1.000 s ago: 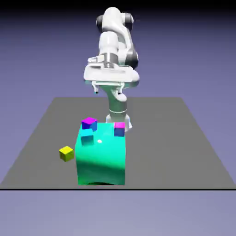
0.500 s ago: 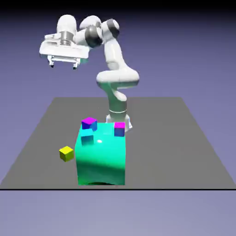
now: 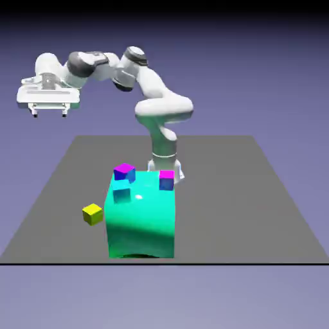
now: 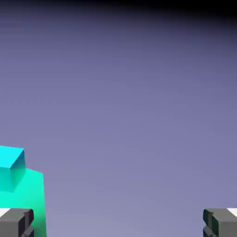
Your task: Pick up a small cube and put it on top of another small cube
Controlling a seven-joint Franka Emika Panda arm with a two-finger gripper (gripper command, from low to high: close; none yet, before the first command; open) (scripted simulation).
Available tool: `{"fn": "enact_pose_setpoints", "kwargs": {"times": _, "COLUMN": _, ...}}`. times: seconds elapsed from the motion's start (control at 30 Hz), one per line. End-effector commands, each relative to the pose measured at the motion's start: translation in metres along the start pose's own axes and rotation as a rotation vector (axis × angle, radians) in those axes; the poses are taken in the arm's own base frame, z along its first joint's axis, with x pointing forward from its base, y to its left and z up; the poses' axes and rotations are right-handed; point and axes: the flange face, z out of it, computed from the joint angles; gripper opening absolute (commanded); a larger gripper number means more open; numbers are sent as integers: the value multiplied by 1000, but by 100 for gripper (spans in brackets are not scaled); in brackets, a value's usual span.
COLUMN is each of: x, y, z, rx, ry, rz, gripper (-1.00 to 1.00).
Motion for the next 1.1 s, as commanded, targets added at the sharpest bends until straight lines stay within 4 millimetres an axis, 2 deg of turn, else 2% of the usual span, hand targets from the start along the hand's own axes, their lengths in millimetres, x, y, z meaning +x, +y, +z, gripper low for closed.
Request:
{"fn": "enact_pose_setpoints", "kwargs": {"times": 0.0, "x": -9, "y": 14, "z": 3, "rx": 21, "ry": -6, "rz": -3, "gripper": 0}}
{"fn": "enact_pose_setpoints", "kwargs": {"times": 0.17, "x": -63, "y": 79, "z": 30, "rx": 137, "ry": -38, "rz": -18, "gripper": 0}}
{"fn": "enact_pose_setpoints", "kwargs": {"times": 0.33, "x": -129, "y": 130, "z": 76, "rx": 275, "ry": -72, "rz": -36, "gripper": 0}}
{"fn": "enact_pose_setpoints", "kwargs": {"times": 0.47, "x": -190, "y": 157, "z": 122, "rx": 402, "ry": -97, "rz": -51, "gripper": 0}}
{"fn": "enact_pose_setpoints", "kwargs": {"times": 0.6, "x": -256, "y": 169, "z": 174, "rx": 541, "ry": -117, "rz": -67, "gripper": 0}}
{"fn": "enact_pose_setpoints", "kwargs": {"times": 0.67, "x": -260, "y": 169, "z": 177, "rx": 550, "ry": -118, "rz": -68, "gripper": 0}}
{"fn": "enact_pose_setpoints", "kwargs": {"times": 0.77, "x": -280, "y": 155, "z": 228, "rx": 550, "ry": -118, "rz": -68, "gripper": 0}}
{"fn": "enact_pose_setpoints", "kwargs": {"times": 0.8, "x": -280, "y": 155, "z": 228, "rx": 550, "ry": -118, "rz": -68, "gripper": -100}}
{"fn": "enact_pose_setpoints", "kwargs": {"times": 0.83, "x": -280, "y": 155, "z": 228, "rx": 550, "ry": -118, "rz": -68, "gripper": -100}}
{"fn": "enact_pose_setpoints", "kwargs": {"times": 0.9, "x": -265, "y": 166, "z": 191, "rx": 549, "ry": -118, "rz": -67, "gripper": -100}}
{"fn": "enact_pose_setpoints", "kwargs": {"times": 0.93, "x": -254, "y": 166, "z": 178, "rx": 550, "ry": -120, "rz": -69, "gripper": -100}}
{"fn": "enact_pose_setpoints", "kwargs": {"times": 1.07, "x": -169, "y": 113, "z": 200, "rx": 574, "ry": -153, "rz": -92, "gripper": -100}}
